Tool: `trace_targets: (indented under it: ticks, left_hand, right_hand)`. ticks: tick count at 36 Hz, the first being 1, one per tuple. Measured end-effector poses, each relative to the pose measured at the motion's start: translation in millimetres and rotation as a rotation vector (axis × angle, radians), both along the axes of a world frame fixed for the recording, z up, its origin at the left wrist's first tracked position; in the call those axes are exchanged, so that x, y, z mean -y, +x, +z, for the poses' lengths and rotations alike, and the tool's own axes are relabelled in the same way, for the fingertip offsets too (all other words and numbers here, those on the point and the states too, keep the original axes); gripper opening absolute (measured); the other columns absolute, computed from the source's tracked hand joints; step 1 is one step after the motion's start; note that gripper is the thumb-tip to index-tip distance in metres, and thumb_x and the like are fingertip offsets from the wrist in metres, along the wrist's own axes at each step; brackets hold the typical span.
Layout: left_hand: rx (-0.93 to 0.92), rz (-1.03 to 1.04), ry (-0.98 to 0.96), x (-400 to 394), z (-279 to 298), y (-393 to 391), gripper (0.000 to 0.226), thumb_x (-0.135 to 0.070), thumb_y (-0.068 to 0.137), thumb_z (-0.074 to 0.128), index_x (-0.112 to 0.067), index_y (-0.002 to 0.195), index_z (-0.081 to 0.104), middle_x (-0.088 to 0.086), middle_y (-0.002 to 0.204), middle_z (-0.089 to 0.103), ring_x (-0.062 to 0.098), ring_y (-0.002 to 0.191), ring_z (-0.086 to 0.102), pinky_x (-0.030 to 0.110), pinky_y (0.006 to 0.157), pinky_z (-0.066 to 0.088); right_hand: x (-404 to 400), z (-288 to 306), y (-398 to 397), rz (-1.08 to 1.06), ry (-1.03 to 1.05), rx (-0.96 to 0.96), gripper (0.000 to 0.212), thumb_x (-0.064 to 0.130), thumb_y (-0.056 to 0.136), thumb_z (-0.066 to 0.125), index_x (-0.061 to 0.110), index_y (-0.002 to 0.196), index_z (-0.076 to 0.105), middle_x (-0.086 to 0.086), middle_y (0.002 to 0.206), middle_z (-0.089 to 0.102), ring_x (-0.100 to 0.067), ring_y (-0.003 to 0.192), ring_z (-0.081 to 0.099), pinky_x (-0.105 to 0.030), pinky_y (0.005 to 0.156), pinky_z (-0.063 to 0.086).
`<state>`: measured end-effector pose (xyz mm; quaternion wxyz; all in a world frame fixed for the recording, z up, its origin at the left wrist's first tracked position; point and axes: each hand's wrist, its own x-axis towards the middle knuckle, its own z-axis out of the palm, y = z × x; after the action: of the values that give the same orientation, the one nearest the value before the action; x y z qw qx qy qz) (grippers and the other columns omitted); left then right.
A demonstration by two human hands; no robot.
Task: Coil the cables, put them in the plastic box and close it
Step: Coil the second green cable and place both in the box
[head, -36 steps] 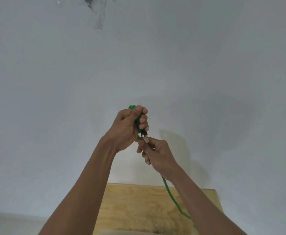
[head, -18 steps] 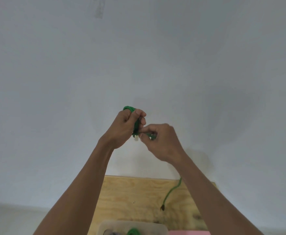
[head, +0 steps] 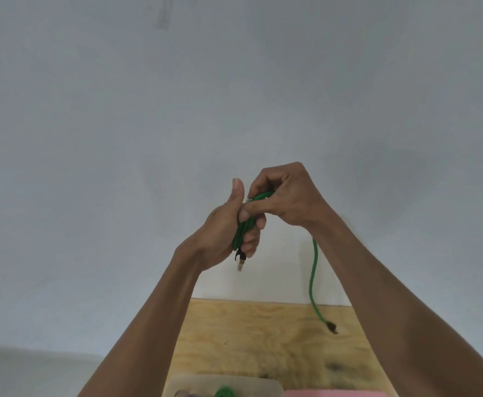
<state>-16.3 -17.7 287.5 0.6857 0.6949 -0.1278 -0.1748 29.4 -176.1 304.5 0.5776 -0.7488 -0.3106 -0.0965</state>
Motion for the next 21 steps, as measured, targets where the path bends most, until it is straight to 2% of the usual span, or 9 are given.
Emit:
trace_targets:
  ticks: [4,6,10,12,15,16,18,20,21]
  left_hand:
    - [-0.049,-0.048,-0.047,7,1,-3,0.078,-0.075,0.093,0.019,-0.007,0.079,0.054,0.005,0.059,0.034,0.02,0.051,0.037,0.032,0.054,0.041]
    - [-0.095,-0.099,-0.106,11,2,-5,0.075,-0.073,0.095,0.02,-0.008,0.078,0.055,0.004,0.058,0.035,0.019,0.05,0.037,0.032,0.054,0.041]
    - [-0.18,-0.256,-0.259,20,1,-11,0.062,-0.063,0.097,0.033,-0.01,0.077,0.057,0.003,0.058,0.036,0.017,0.05,0.039,0.031,0.055,0.042]
    - [-0.173,-0.303,-0.315,25,1,-12,0.055,-0.053,0.103,0.034,-0.009,0.08,0.057,0.004,0.059,0.037,0.017,0.05,0.041,0.032,0.056,0.044]
    - [-0.106,-0.3,-0.38,33,4,-9,0.049,-0.044,0.105,0.035,-0.007,0.083,0.059,0.005,0.06,0.041,0.017,0.051,0.047,0.032,0.057,0.049]
    - [-0.075,-0.273,-0.39,35,6,-7,0.047,-0.043,0.104,0.038,-0.007,0.084,0.06,0.005,0.06,0.042,0.018,0.052,0.048,0.033,0.057,0.05]
    - [-0.013,-0.192,-0.386,35,11,-2,0.043,-0.041,0.103,0.042,-0.006,0.086,0.06,0.005,0.061,0.044,0.019,0.054,0.048,0.033,0.059,0.05]
    - [0.034,-0.114,-0.379,33,16,4,0.038,-0.038,0.103,0.044,-0.006,0.088,0.058,0.005,0.062,0.045,0.019,0.056,0.047,0.034,0.061,0.049]
    - [0.048,-0.082,-0.376,30,18,8,0.036,-0.036,0.103,0.044,-0.006,0.089,0.057,0.005,0.063,0.046,0.019,0.057,0.046,0.034,0.062,0.048]
  right_hand:
    - [7,-10,11,0.068,0.095,-0.118,0.029,0.013,0.056,0.093,0.001,0.066,0.069,-0.016,0.064,0.067,-0.027,0.062,0.06,-0.04,0.064,0.049]
    - [12,-17,16,0.134,0.189,-0.224,0.03,0.02,0.057,0.092,0.004,0.067,0.069,-0.008,0.065,0.068,-0.025,0.064,0.062,-0.038,0.069,0.052]
    - [15,-35,18,0.198,0.322,-0.391,0.032,0.044,0.065,0.087,0.016,0.07,0.072,-0.001,0.068,0.065,-0.019,0.066,0.054,-0.026,0.064,0.047]
    - [16,-42,13,0.206,0.367,-0.452,0.023,0.034,0.082,0.078,0.018,0.066,0.071,0.001,0.065,0.065,-0.014,0.06,0.059,-0.023,0.061,0.05]
    - [11,-57,3,0.236,0.452,-0.599,0.05,0.013,0.103,0.044,0.018,0.058,0.064,0.006,0.046,0.06,-0.006,0.04,0.059,-0.016,0.042,0.048]
    - [9,-62,-2,0.22,0.482,-0.637,0.047,0.011,0.105,0.039,0.015,0.063,0.06,0.008,0.043,0.058,-0.004,0.037,0.056,-0.015,0.039,0.045]
    - [4,-72,-11,0.206,0.555,-0.697,0.047,0.003,0.103,0.036,0.013,0.065,0.061,0.008,0.047,0.057,-0.002,0.039,0.052,-0.016,0.046,0.043]
    - [-4,-86,-16,0.134,0.567,-0.714,0.064,-0.005,0.101,0.037,0.02,0.05,0.066,0.004,0.052,0.056,-0.006,0.042,0.047,-0.025,0.053,0.037]
    - [-9,-91,-19,0.123,0.559,-0.702,0.064,-0.007,0.1,0.04,0.021,0.049,0.067,0.001,0.054,0.056,-0.008,0.044,0.043,-0.027,0.054,0.034]
